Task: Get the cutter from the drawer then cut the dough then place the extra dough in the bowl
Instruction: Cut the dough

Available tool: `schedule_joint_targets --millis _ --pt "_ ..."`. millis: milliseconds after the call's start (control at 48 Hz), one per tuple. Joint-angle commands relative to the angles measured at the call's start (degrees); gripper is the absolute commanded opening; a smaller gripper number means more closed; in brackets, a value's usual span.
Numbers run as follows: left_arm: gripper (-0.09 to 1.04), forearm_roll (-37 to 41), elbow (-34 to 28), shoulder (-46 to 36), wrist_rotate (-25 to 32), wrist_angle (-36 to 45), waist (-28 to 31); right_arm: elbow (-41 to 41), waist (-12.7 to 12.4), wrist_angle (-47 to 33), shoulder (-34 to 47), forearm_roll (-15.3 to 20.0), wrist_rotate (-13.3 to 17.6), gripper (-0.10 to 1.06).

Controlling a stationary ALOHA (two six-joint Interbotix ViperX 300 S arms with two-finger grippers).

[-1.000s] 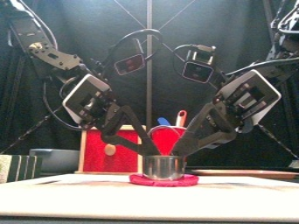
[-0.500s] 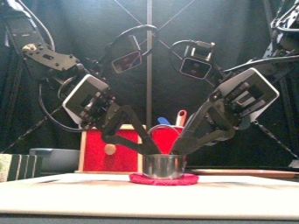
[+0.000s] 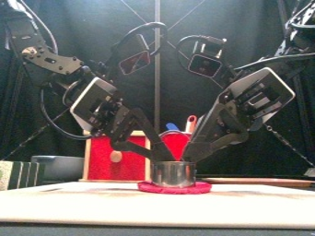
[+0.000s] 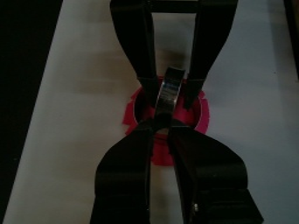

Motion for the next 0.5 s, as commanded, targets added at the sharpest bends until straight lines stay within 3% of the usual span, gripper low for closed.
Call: schedule_joint_targets --millis 21,146,375,500 --pt "0.73 0.18 -0.18 -2.11 0.53 -0.7 -0.26 -0.44 -0.35 0.26 -2.55 -0.7 0.09 0.51" --pt "0.73 0.18 0.09 -3.25 1.14 -1.32 -0.26 -0.18 -0.35 0.35 -4.31 -0.97 0.26 0.55" --pt "0.73 0.0 0.53 -5.01 1.32 -2.64 -0.26 0.0 -0.44 0.35 -6.5 -0.97 0.26 0.77" --pt "0.73 -0.09 0.7 -5.36 1.32 -3.43 -0.26 -0.26 -0.44 0.35 -6.59 -0.62 0.35 0.82"
